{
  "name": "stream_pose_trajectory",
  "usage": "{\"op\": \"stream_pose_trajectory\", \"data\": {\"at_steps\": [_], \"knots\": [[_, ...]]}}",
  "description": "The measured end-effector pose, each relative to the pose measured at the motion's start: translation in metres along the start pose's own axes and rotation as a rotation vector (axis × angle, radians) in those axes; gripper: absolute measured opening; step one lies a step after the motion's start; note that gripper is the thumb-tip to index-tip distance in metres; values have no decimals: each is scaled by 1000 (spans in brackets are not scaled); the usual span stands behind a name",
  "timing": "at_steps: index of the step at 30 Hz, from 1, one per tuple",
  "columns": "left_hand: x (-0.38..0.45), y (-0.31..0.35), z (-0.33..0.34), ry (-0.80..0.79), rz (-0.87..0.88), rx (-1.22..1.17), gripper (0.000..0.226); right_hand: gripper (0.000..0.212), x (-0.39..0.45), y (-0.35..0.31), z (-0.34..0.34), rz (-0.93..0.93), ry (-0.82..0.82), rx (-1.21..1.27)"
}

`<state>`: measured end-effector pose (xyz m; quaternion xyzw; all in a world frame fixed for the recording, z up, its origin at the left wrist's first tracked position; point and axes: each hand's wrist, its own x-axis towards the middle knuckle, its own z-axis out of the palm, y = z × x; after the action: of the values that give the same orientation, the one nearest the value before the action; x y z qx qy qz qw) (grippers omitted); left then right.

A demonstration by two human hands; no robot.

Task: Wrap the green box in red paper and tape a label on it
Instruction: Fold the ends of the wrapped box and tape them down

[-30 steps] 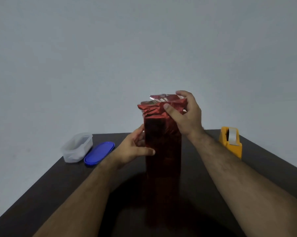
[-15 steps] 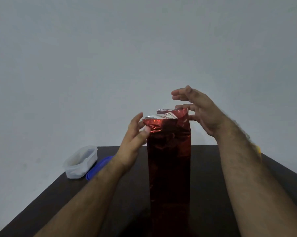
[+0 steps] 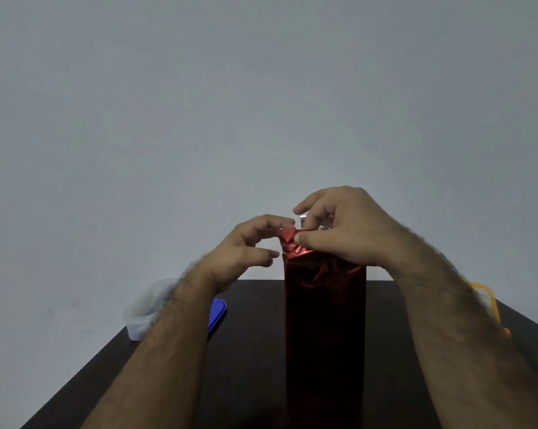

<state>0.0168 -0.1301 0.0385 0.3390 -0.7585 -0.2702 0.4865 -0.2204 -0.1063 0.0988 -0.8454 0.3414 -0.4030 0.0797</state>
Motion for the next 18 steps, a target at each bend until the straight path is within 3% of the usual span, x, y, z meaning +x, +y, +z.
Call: {"op": "stream_pose_trajectory", "data": {"at_steps": [3,10,12,14,18], "knots": [[6,-5,0,61,34,-3,32,16,-1,1,0,-36,26,122],[16,0,6,137,102,-180,12,19,-1,2,0,-40,-20,119],[16,8,8,275,26,-286,18,18,-2,2,-1,-41,-32,123],[16,17,4,356,-103,-244,33,17,-2,2,-1,-48,-35,125],[10,42,-3,132,-355,-17,57,16,-2,2,-3,-49,24,170]]}}
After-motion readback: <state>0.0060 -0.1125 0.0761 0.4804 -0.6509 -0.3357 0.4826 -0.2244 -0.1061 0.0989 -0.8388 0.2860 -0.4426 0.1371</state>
